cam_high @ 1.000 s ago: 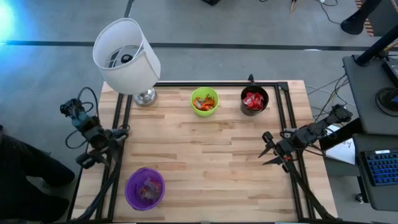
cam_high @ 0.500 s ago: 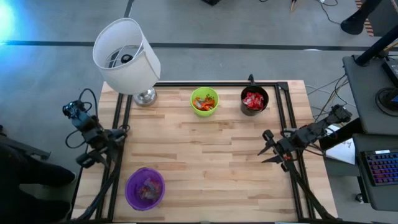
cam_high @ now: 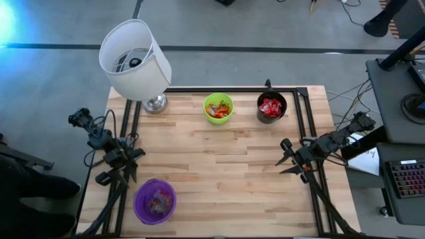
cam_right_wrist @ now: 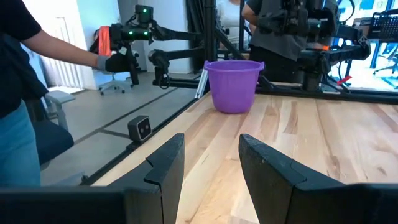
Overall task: Sort candy
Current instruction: Return to Home Position
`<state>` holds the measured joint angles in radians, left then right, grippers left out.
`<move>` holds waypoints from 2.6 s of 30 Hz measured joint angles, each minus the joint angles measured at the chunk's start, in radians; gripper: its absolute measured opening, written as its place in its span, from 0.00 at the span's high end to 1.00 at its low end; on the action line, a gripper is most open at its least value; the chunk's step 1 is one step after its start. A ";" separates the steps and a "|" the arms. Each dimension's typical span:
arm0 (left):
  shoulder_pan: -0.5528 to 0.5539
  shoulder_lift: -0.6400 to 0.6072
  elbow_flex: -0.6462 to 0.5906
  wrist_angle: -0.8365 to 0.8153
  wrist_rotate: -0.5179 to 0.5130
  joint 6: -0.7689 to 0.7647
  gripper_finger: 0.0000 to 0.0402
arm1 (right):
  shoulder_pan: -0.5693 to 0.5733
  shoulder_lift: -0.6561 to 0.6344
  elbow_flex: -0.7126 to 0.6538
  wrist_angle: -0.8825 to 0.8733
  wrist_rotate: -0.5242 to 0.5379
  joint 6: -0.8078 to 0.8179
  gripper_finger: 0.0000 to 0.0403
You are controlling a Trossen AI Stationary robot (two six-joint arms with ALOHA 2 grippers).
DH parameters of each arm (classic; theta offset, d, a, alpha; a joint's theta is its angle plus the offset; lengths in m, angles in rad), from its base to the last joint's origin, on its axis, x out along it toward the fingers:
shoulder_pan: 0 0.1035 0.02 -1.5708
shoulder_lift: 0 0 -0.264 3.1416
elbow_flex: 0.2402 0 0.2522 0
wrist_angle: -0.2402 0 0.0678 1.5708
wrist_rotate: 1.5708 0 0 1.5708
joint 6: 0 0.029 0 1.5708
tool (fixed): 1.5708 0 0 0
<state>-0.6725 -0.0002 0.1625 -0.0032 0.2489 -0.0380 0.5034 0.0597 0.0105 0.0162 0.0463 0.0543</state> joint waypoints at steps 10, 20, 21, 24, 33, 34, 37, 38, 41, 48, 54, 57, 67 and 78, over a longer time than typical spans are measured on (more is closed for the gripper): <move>0.000 0.000 -0.045 0.002 -0.001 -0.035 0.71 | 0.000 0.000 0.000 0.000 0.006 -0.054 0.64; 0.000 0.000 -0.094 0.003 -0.007 -0.048 0.71 | 0.000 0.000 0.000 0.000 0.006 -0.055 0.64; 0.000 0.000 -0.100 0.003 -0.019 -0.047 0.71 | 0.000 0.000 0.000 0.000 0.006 -0.054 0.64; 0.000 0.000 -0.122 0.011 -0.109 -0.045 0.71 | 0.000 0.000 0.000 0.000 0.006 -0.054 0.64; 0.001 -0.001 -0.151 0.028 -0.301 0.029 0.71 | 0.000 0.001 0.000 0.000 0.007 -0.055 0.64; 0.001 -0.001 -0.151 0.026 -0.290 0.029 0.71 | 0.000 0.002 0.000 0.000 0.007 -0.055 0.64; 0.001 0.000 -0.152 0.028 -0.288 0.029 0.71 | 0.000 0.002 0.000 0.000 0.006 -0.055 0.64; 0.001 0.000 -0.152 0.029 -0.290 0.029 0.71 | 0.000 0.002 0.000 0.000 0.006 -0.055 0.64; 0.002 0.000 -0.149 0.031 -0.293 0.029 0.71 | 0.000 0.001 0.000 0.000 0.006 -0.056 0.64; 0.002 0.006 -0.124 0.039 -0.293 -0.032 0.71 | 0.000 0.001 0.000 0.001 0.006 -0.055 0.64; 0.002 0.009 -0.115 0.039 -0.293 -0.029 0.71 | 0.000 0.001 0.000 0.002 0.006 -0.055 0.64; 0.002 0.009 -0.114 0.039 -0.292 -0.027 0.71 | 0.000 0.001 0.000 0.002 0.006 -0.055 0.64; 0.002 0.009 -0.114 0.040 -0.292 -0.027 0.71 | 0.000 0.001 0.000 0.003 0.006 -0.055 0.64; 0.002 0.000 -0.152 0.044 -0.291 -0.026 0.71 | 0.000 0.001 -0.001 0.004 0.006 -0.055 0.64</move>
<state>-0.6704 -0.0002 0.0102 0.0412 -0.0425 -0.0639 0.5034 0.0608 0.0097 0.0197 0.0528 -0.0010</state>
